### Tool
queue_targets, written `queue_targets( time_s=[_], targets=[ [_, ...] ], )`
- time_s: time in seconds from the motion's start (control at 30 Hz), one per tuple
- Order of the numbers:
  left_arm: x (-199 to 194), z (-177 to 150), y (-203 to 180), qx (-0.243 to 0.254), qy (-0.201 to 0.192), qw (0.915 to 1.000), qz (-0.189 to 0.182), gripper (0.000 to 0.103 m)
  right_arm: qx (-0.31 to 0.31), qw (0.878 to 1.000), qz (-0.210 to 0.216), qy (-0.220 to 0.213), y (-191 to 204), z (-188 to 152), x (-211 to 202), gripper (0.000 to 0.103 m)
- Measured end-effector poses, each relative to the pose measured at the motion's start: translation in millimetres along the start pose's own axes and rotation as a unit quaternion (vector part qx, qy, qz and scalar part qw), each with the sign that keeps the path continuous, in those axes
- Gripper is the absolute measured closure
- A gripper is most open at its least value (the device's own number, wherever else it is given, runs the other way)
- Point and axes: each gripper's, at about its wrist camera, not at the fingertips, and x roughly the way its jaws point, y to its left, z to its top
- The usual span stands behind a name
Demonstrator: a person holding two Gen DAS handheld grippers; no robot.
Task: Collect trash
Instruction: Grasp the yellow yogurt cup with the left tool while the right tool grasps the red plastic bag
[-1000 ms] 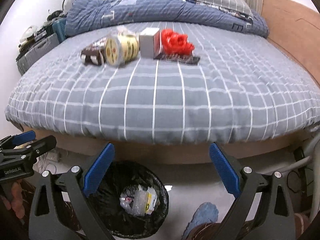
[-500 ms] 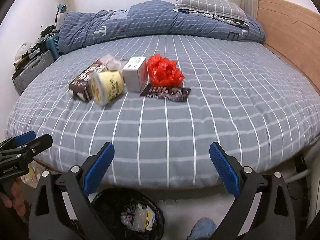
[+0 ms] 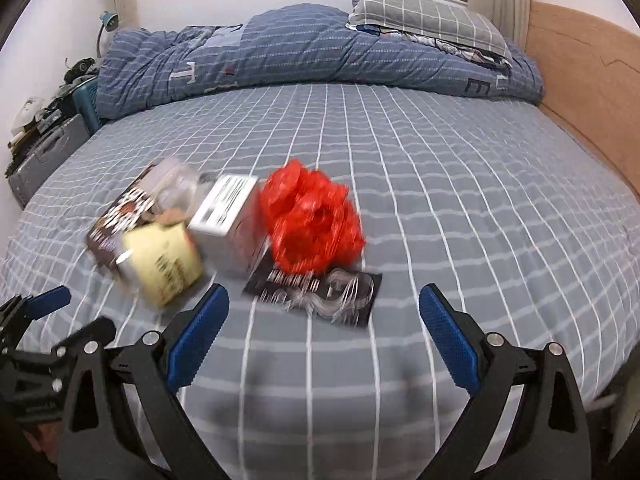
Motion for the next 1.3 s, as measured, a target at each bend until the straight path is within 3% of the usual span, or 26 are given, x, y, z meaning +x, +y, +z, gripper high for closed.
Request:
queue_targets(
  time_s=[0.33, 0.7, 1.0, 1.17, 1.3],
  targets=[
    [32.5, 27.2, -3.3, 0.020, 0.006, 0.9998, -0.005, 0.007, -0.026, 0.999, -0.016, 0.020, 7.8, 30.3, 69.0, 0.011],
    [65.4, 45.8, -15.2, 0.033, 0.010, 0.9994, -0.005, 0.010, 0.003, 0.999, 0.007, 0.046, 5.5, 31.9, 111.0, 0.011],
    [70.6, 48.3, -17.4, 0.033, 0.009, 0.9994, 0.001, 0.012, -0.002, 0.998, 0.025, 0.066, 6.1, 27.7, 123.2, 0.035],
    [68.0, 43.7, -17.4, 0.035, 0.011, 0.9993, 0.004, 0.013, -0.007, 0.996, 0.036, 0.081, 9.3, 25.4, 126.6, 0.065],
    [66.8, 41.4, -20.6, 0.034, 0.016, 0.9992, 0.011, 0.013, 0.000, 0.996, 0.043, 0.082, 8.4, 25.5, 125.4, 0.075]
  ],
)
